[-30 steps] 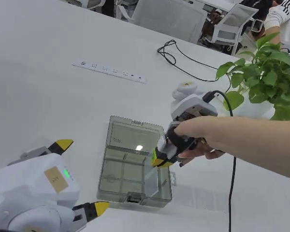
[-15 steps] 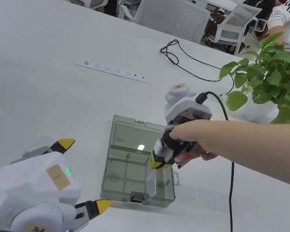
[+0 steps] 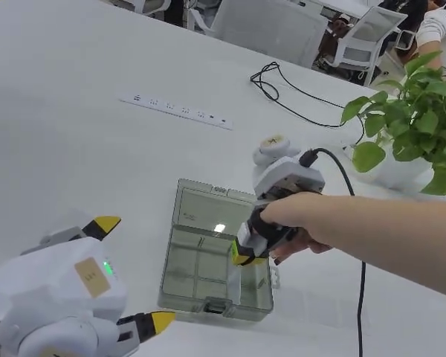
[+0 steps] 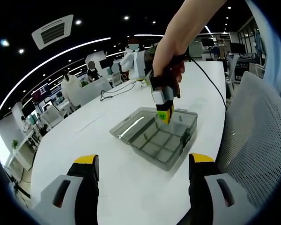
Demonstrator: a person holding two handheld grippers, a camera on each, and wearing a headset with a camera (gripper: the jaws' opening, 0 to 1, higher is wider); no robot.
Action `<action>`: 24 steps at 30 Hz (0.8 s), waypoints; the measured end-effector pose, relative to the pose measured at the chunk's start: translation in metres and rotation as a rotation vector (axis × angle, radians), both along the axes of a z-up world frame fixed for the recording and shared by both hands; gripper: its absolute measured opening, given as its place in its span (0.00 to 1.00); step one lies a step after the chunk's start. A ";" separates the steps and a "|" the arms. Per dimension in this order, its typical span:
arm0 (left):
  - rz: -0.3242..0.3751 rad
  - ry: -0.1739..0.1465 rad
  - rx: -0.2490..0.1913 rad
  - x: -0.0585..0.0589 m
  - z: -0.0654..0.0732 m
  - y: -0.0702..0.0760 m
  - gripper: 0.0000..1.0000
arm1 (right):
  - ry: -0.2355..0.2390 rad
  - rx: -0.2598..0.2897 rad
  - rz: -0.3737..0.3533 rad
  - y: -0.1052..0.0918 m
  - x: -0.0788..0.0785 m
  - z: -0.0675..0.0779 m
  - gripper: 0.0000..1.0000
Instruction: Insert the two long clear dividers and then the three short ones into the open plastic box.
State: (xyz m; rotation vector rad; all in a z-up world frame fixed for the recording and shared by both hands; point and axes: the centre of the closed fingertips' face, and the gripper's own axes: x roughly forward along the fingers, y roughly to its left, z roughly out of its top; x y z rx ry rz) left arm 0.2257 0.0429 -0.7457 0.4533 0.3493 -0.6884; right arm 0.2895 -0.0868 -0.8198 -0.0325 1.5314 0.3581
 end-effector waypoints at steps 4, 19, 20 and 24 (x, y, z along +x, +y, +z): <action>0.000 0.006 0.004 0.000 -0.002 0.000 0.80 | -0.004 0.007 0.011 0.001 -0.001 0.001 0.04; -0.005 0.019 0.025 -0.002 -0.006 0.000 0.79 | -0.060 0.133 0.031 0.005 0.005 0.011 0.16; -0.005 0.018 0.027 -0.002 -0.006 0.000 0.79 | -0.080 0.151 0.033 0.006 0.006 0.013 0.18; -0.002 0.021 0.025 -0.002 -0.006 0.001 0.79 | -0.096 0.212 0.030 0.009 0.002 0.022 0.26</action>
